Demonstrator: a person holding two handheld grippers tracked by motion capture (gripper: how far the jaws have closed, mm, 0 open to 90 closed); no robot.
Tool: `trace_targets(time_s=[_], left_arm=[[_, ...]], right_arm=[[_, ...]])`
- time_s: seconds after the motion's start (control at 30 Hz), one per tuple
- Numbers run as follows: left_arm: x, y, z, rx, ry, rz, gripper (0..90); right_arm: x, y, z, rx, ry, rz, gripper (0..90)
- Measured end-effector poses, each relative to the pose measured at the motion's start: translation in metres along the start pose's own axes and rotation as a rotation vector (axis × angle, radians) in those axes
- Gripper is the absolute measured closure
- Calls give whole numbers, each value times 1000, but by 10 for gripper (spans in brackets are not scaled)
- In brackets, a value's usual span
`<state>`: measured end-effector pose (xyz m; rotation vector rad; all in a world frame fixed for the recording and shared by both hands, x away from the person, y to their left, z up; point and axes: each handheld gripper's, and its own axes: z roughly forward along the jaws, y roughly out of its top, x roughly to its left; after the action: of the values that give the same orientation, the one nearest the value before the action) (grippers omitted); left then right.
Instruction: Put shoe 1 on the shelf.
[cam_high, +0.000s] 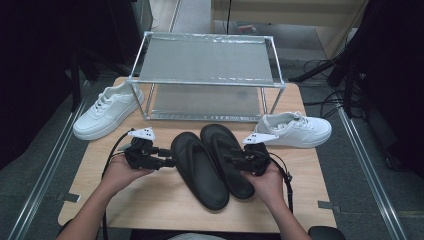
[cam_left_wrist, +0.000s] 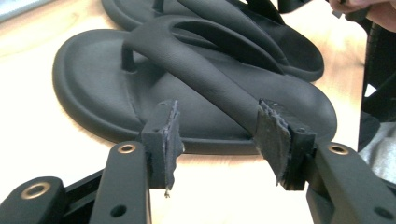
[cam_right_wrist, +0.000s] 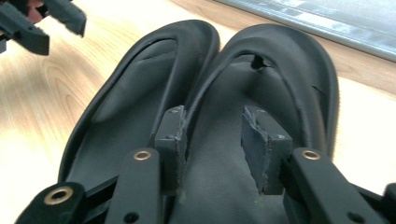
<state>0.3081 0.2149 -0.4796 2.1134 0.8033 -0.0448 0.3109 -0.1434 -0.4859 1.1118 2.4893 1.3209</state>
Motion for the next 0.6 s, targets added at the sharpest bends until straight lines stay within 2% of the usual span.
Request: trace_targets(time_s=[0.27, 0.37, 0.5, 0.6], left_arm=[[3, -1, -3, -4, 29, 6, 441], [3, -1, -4, -4, 37, 9, 432], [4, -1, -4, -3, 40, 7, 419], [4, -1, -4, -4, 36, 9, 411]], right_arm=[[9, -3, 7, 3, 9, -5, 574], [14, -5, 11, 0, 11, -10, 529], [19, -7, 17, -21, 0, 9, 440], [21, -8, 24, -28, -5, 18, 418]])
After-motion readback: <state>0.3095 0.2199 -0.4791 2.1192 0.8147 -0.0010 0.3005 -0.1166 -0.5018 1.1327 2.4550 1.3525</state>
